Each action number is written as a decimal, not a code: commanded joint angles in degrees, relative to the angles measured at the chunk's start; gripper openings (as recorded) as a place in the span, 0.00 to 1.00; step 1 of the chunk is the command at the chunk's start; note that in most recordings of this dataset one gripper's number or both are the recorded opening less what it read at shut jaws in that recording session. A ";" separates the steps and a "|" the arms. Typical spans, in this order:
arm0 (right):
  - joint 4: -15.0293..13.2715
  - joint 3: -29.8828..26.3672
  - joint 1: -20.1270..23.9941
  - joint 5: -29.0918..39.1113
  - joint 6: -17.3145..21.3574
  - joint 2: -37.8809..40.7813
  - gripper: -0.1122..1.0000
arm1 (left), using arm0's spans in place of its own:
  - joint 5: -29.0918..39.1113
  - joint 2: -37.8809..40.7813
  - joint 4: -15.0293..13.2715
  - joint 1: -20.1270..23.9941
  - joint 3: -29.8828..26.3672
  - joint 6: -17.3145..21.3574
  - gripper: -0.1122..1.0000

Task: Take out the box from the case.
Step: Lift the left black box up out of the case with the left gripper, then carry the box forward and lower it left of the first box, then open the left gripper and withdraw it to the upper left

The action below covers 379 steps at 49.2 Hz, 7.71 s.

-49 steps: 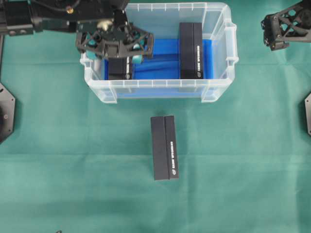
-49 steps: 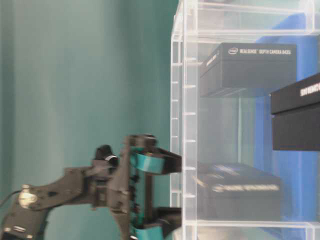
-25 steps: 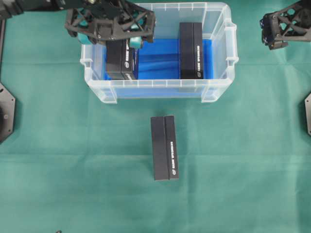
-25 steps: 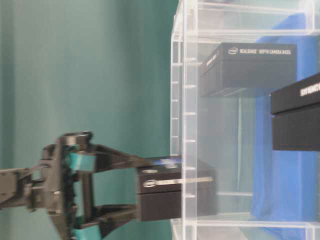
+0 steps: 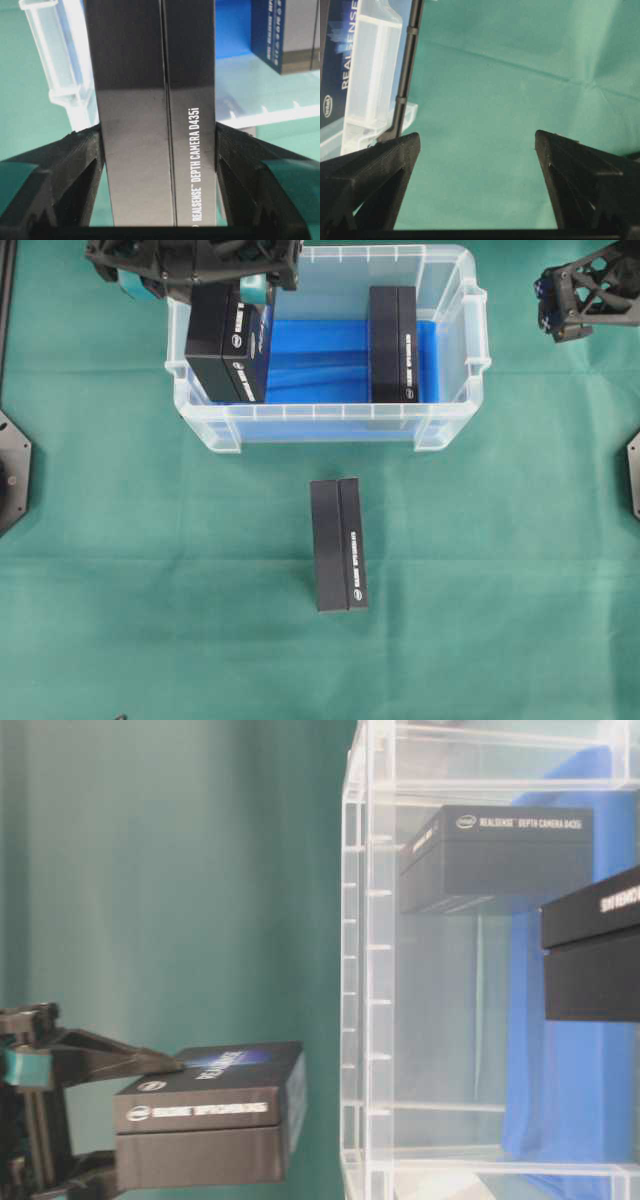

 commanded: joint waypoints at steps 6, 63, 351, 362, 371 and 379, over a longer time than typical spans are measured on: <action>-0.18 -0.44 0.09 -0.26 0.00 -0.53 0.94 | 1.76 -2.02 0.70 -0.18 -4.04 0.09 0.66; -0.18 -0.44 0.18 -0.26 0.00 -0.53 0.94 | 1.76 -2.11 1.14 -0.26 -3.60 0.09 0.66; -0.09 0.53 6.86 -1.05 0.97 -0.88 0.94 | -9.84 -10.37 5.71 -33.05 18.37 -39.11 0.99; 0.00 0.53 6.86 -1.05 1.23 -0.88 0.94 | -9.84 -9.32 5.71 -32.52 16.00 -35.07 0.99; 0.00 0.53 6.94 -0.97 1.93 -0.97 0.94 | -8.70 -11.16 5.62 -33.31 18.72 -35.16 0.99; -0.09 0.53 7.03 -0.88 1.93 -0.97 0.94 | -8.70 -15.38 5.62 -35.16 23.73 -35.86 0.99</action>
